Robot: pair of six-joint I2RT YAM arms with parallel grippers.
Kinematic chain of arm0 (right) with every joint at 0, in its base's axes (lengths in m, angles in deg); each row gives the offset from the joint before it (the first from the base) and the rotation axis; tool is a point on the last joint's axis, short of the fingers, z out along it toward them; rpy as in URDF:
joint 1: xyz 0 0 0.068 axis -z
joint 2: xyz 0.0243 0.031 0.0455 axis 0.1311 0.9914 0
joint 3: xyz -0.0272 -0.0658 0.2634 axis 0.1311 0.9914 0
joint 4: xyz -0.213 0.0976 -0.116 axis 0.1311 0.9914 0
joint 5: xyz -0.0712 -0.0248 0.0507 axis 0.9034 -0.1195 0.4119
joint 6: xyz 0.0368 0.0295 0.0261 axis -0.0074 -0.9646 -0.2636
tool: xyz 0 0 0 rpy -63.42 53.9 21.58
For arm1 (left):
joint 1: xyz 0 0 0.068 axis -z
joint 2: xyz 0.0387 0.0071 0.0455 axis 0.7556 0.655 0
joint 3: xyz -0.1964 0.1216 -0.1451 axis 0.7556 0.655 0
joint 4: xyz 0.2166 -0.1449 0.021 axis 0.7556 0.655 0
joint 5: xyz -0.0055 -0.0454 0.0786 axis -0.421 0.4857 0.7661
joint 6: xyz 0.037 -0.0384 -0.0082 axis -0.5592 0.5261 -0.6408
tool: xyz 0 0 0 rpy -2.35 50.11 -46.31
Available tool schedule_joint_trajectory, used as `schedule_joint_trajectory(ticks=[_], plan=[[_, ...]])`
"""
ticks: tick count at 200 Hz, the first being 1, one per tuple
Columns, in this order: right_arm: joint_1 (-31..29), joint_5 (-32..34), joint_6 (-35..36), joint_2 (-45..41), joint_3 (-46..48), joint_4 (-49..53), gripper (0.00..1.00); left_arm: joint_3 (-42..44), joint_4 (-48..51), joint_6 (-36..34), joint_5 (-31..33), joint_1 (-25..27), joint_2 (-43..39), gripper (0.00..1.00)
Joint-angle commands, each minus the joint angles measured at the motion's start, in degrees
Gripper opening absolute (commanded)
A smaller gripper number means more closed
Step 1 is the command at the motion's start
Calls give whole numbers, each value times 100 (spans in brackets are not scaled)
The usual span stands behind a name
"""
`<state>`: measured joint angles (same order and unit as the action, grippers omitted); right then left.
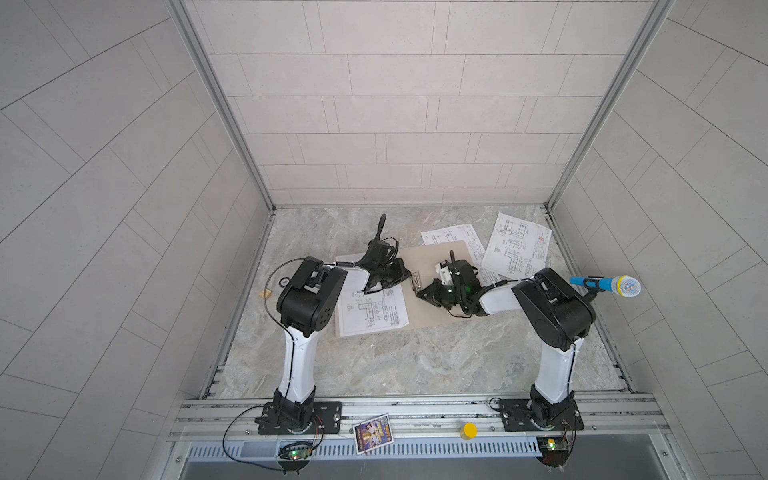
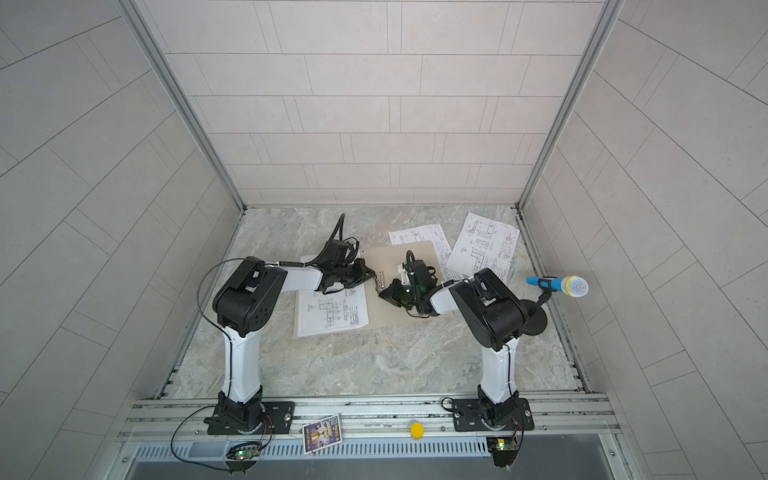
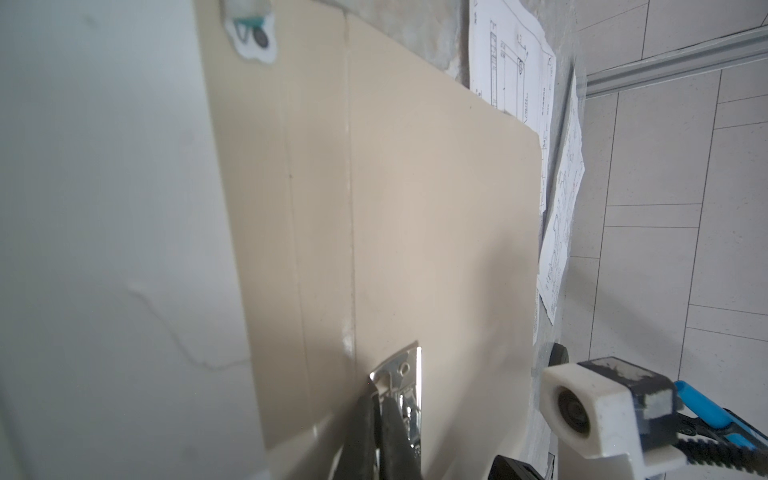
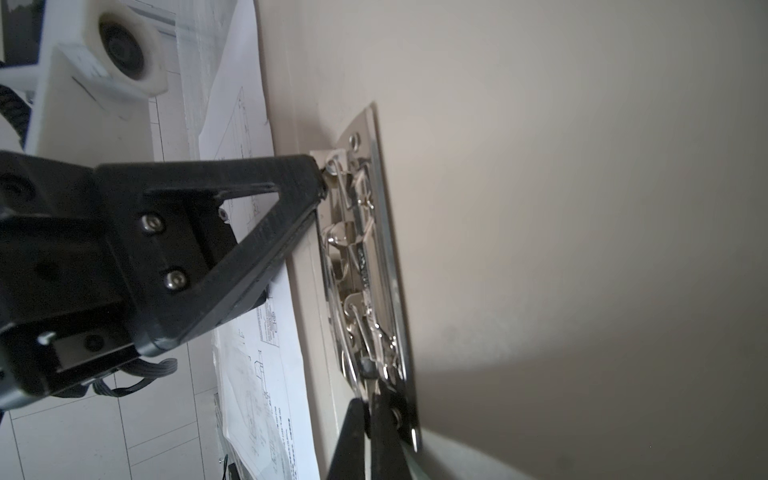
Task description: Put the files into the folder
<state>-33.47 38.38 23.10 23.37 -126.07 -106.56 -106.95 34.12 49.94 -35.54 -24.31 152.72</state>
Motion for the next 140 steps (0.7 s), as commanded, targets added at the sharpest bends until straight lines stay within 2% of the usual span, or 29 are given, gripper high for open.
schedule_joint_trajectory(ticks=[1,140], plan=[[247,973,-290,238,337,813,0,221,1005,-316,242,-17,386,0],[226,499,-26,-418,-214,1329,0,72,1107,-365,192,36,473,0]])
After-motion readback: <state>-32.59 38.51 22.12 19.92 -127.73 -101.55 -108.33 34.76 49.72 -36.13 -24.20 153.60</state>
